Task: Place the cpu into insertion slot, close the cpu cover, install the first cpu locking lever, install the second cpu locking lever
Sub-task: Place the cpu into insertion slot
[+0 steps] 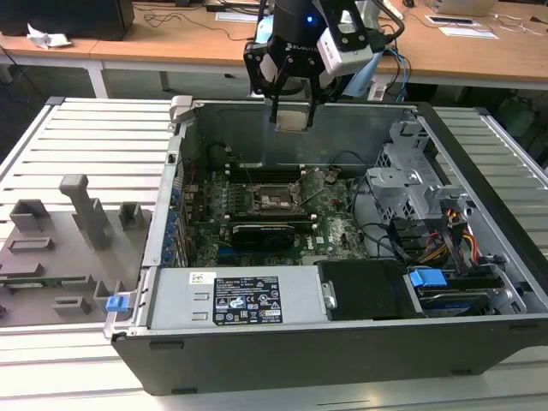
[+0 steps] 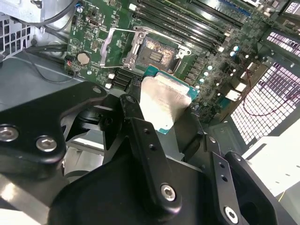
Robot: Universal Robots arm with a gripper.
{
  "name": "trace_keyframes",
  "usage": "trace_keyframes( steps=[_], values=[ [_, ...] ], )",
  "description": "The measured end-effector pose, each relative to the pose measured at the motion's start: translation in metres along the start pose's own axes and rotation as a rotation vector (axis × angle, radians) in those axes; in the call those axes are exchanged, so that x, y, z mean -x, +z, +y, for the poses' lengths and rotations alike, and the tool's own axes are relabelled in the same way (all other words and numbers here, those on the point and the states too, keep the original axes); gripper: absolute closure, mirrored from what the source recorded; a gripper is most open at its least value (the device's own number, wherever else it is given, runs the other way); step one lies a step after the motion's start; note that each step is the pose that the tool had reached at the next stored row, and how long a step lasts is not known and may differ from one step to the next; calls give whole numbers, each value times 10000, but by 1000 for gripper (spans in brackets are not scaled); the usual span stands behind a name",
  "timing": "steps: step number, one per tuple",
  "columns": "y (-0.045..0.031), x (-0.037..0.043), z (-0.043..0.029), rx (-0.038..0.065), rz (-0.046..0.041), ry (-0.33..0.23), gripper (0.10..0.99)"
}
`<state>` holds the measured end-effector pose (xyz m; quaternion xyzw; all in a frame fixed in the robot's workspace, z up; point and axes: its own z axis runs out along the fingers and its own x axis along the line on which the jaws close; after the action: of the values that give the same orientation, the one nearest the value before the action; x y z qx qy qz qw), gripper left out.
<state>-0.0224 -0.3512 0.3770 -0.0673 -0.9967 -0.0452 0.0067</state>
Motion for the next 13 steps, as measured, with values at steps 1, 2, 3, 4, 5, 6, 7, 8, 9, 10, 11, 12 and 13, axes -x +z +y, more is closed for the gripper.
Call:
trace_keyframes(
  steps=[1,2,3,4,5,6,7,8,9,10,11,12,13],
  values=[
    [0,0,0,1,-3,25,557],
    [0,0,0,1,-7,74,557],
    [0,0,0,2,-11,123,557],
    [0,0,0,3,-16,172,557],
    [0,0,0,5,-23,255,557],
    [0,0,0,7,-30,332,557],
    [0,0,0,7,-34,371,557],
    [0,0,0,7,-36,400,557],
    [0,0,0,9,-41,456,557],
    [0,0,0,10,-45,501,557],
    [0,0,0,10,-48,531,557],
    [0,0,0,11,-50,559,557],
    [0,0,0,12,-55,613,557]
  ],
)
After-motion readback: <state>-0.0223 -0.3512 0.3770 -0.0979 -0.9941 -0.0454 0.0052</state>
